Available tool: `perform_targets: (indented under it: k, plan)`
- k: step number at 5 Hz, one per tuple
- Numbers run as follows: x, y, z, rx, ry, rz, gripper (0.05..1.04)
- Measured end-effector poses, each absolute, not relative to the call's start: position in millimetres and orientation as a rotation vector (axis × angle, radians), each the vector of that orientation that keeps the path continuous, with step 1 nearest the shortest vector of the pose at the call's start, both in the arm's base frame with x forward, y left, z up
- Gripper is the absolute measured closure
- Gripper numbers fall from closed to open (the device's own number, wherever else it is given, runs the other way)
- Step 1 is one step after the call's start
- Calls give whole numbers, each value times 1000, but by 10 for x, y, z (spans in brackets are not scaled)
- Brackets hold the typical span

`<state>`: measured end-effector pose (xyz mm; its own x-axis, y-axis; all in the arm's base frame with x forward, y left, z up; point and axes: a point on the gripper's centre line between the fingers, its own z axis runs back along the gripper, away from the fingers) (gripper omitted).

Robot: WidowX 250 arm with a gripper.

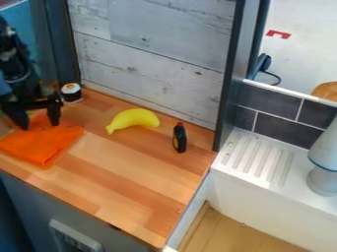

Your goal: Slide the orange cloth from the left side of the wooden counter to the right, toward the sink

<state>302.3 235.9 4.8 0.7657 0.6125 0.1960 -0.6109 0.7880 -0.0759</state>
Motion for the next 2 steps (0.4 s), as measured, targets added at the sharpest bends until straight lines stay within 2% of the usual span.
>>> perform_targets:
  k: [1,2]
  plan:
    - [2884,2448,-4,-27,-220,705,83]
    - [2889,2465,-18,-5,-219,693,83]
